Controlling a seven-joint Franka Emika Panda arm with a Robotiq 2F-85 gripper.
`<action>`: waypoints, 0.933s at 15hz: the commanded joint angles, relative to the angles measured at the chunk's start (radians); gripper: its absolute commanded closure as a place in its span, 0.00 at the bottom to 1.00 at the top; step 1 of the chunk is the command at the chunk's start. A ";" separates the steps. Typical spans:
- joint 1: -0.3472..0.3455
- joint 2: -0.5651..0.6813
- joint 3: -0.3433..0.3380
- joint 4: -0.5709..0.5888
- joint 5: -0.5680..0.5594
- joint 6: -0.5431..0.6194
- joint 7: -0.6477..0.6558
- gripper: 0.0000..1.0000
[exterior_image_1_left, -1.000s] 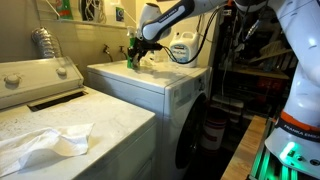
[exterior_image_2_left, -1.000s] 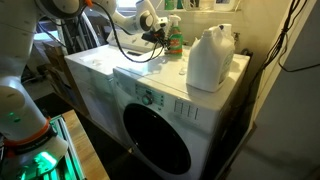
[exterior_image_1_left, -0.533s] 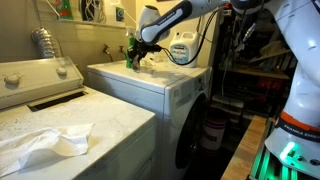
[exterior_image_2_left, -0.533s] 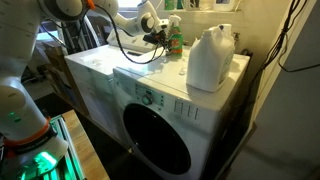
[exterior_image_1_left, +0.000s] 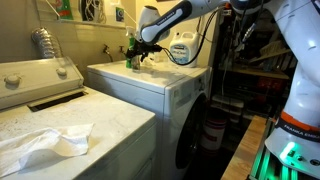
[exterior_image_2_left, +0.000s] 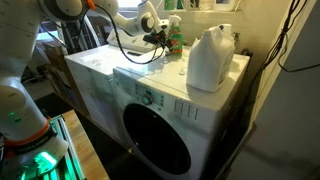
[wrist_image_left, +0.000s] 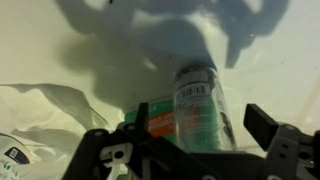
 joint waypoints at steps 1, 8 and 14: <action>0.008 -0.044 -0.004 -0.042 0.052 -0.095 -0.034 0.00; 0.005 -0.185 0.011 -0.144 0.083 -0.328 -0.028 0.00; -0.032 -0.373 0.035 -0.238 0.128 -0.542 -0.110 0.00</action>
